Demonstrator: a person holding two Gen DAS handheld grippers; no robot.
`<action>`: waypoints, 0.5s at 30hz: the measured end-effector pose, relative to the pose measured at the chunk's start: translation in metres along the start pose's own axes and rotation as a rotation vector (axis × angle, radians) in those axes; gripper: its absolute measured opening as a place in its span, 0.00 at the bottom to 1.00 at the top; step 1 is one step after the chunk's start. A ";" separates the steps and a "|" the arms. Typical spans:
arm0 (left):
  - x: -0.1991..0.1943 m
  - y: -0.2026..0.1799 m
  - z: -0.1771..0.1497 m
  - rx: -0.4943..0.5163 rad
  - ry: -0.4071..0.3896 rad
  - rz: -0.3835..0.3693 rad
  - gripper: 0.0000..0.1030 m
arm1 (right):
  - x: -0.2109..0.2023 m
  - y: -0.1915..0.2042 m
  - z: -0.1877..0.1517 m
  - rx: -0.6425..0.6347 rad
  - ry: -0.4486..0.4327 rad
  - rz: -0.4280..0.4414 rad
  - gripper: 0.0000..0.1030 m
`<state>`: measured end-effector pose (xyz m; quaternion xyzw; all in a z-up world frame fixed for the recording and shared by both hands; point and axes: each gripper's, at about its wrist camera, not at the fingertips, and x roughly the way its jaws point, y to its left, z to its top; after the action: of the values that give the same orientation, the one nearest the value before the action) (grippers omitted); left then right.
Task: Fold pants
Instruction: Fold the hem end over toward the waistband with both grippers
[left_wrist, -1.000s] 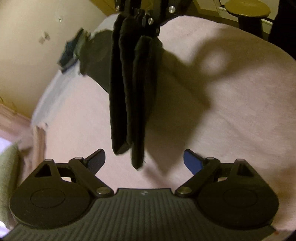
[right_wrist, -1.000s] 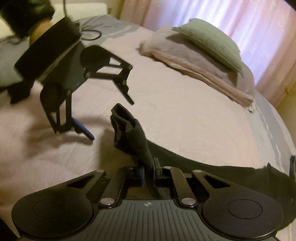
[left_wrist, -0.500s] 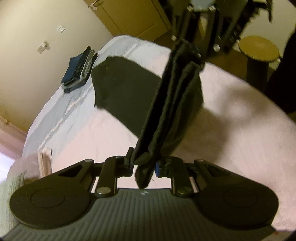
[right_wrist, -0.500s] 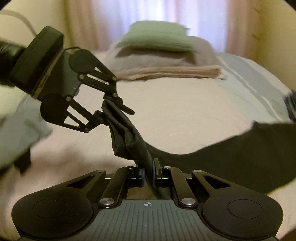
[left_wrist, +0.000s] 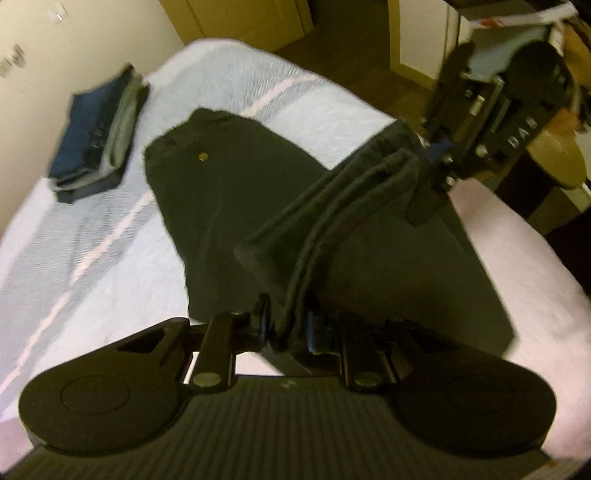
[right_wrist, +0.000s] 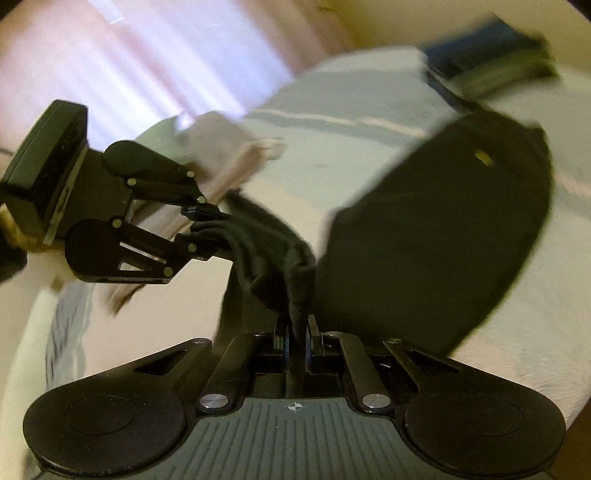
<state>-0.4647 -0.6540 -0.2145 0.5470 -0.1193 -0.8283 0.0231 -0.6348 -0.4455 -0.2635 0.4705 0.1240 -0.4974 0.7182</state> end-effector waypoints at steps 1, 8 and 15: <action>0.021 0.010 0.008 -0.013 0.015 -0.019 0.15 | 0.006 -0.017 0.005 0.041 0.011 0.001 0.04; 0.125 0.040 0.013 -0.091 0.171 -0.089 0.19 | 0.052 -0.118 0.014 0.304 0.129 -0.053 0.07; 0.103 0.071 -0.027 -0.500 0.078 -0.191 0.20 | 0.043 -0.138 0.019 0.430 0.096 -0.022 0.07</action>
<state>-0.4882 -0.7449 -0.3011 0.5647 0.1422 -0.8086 0.0840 -0.7346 -0.4946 -0.3574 0.6346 0.0541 -0.4975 0.5889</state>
